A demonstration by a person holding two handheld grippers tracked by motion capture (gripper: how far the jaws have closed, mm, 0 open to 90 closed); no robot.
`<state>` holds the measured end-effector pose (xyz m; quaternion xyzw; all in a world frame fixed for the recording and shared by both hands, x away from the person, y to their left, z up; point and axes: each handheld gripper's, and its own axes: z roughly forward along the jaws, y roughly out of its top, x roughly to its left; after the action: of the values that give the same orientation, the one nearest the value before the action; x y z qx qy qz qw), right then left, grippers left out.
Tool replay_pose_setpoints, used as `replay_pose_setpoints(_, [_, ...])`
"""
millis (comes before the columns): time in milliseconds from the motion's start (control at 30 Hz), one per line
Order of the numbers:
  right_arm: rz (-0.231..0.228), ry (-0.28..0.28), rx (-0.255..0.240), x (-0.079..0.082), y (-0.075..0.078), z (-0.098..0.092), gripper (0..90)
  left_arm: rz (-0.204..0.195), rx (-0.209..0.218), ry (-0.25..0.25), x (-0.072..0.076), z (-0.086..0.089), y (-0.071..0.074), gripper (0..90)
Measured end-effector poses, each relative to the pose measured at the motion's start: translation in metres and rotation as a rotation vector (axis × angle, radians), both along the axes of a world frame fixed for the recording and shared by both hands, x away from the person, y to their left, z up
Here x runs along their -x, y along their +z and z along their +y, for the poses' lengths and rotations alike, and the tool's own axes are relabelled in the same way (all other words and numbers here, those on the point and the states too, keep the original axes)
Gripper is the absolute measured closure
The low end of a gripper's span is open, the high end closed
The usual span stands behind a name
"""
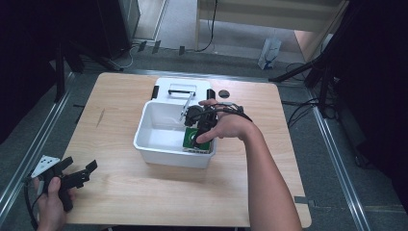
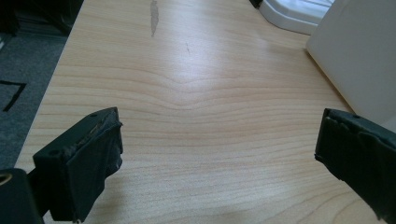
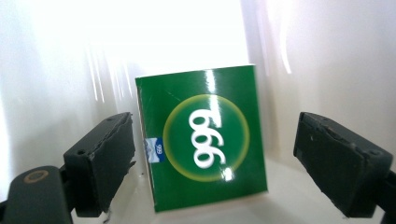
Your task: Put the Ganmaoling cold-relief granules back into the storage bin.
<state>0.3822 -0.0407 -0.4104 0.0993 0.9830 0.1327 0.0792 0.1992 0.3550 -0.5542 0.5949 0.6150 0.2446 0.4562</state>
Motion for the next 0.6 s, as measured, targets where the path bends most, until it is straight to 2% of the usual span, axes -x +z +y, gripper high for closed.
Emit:
replay_pose_setpoints(100, [-0.031,-0.046,-0.001,0.002,0.012,-0.003,12.7,-0.005,0.004,0.004,0.0,0.0,0.0,1.3])
replay_pose_setpoints(200, [-0.06,-0.076,-0.029,0.006,0.022,-0.009,10.7,-0.002,0.002,0.003,0.0,0.0,0.0,1.3])
replay_pose_setpoints(333, [-0.07,-0.148,-0.051,0.008,0.033,-0.02,8.0,-0.003,0.001,0.003,0.0,0.0,0.0,1.3])
replay_pose_setpoints(467, [-0.081,-0.248,-0.077,0.008,0.041,-0.034,6.9,-0.002,0.0,0.003,0.0,0.0,0.0,1.3])
replay_pose_setpoints(600, [-0.07,-0.371,-0.103,0.01,0.044,-0.05,5.9,-0.003,0.0,0.005,0.0,0.0,0.0,1.3])
